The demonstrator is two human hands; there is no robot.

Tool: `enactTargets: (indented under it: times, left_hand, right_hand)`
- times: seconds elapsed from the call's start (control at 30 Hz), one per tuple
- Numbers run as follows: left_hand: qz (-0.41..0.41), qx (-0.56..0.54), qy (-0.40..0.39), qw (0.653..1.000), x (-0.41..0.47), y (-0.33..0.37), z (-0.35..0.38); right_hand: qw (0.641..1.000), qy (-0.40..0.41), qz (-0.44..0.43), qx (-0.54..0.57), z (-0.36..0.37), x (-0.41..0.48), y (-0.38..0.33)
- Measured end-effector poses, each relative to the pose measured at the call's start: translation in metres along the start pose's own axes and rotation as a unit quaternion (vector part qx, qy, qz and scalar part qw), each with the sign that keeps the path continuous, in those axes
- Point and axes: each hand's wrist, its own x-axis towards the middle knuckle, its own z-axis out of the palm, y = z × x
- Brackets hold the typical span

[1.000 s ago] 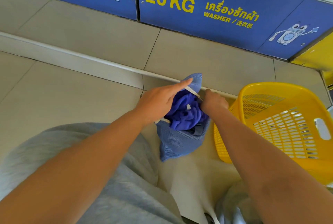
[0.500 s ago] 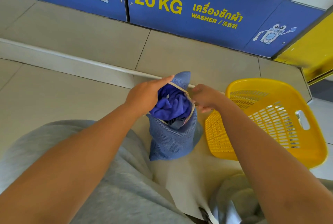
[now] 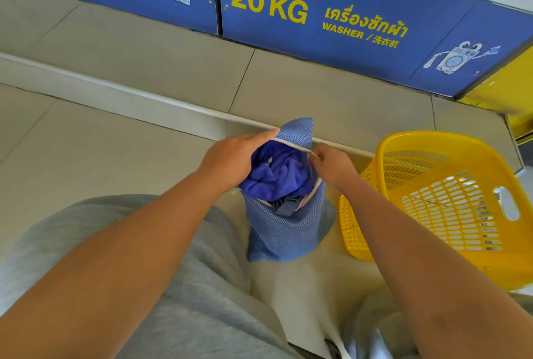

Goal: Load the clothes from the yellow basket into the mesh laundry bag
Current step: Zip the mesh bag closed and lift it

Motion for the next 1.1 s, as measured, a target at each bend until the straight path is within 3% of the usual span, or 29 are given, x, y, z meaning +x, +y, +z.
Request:
enactTargets:
  times: [0.13, 0.23, 0.33, 0.4, 0.6, 0.73, 0.83, 1.0, 1.1]
  left_hand:
    - [0.018, 0.030, 0.042, 0.998, 0.012, 0.000, 0.012]
    - [0.087, 0.033, 0.071, 0.993, 0.014, 0.010, 0.021]
    - [0.142, 0.084, 0.059, 0.985, 0.010, 0.030, 0.035]
    - [0.131, 0.110, 0.031, 0.985, 0.007, 0.038, 0.046]
    - [0.066, -0.004, -0.023, 0.998, 0.004, 0.025, 0.052]
    - [0.054, -0.011, -0.016, 0.998, 0.000, 0.027, 0.052]
    - [0.054, 0.008, -0.001, 0.998, 0.001, 0.032, 0.050]
    - [0.069, 0.016, -0.043, 0.997, 0.002, 0.036, 0.049]
    - [0.074, -0.034, -0.062, 0.995, 0.003, 0.035, 0.052]
  right_hand:
    - [0.990, -0.020, 0.026, 0.137, 0.001, -0.006, 0.006]
    - [0.970, -0.063, 0.018, 0.233, 0.003, -0.018, 0.001]
    - [0.954, -0.105, 0.002, 0.282, 0.004, -0.031, -0.010]
    - [0.947, -0.126, -0.006, 0.295, 0.004, -0.037, -0.014]
    - [0.950, -0.171, -0.017, 0.261, 0.004, -0.051, -0.022]
    - [0.981, -0.140, -0.097, 0.093, -0.001, -0.054, -0.024]
    - [0.982, -0.114, -0.152, 0.001, -0.002, -0.053, -0.022]
    - [0.974, -0.111, -0.194, -0.038, -0.004, -0.053, -0.010]
    - [0.981, -0.112, -0.151, 0.034, -0.005, -0.050, -0.004]
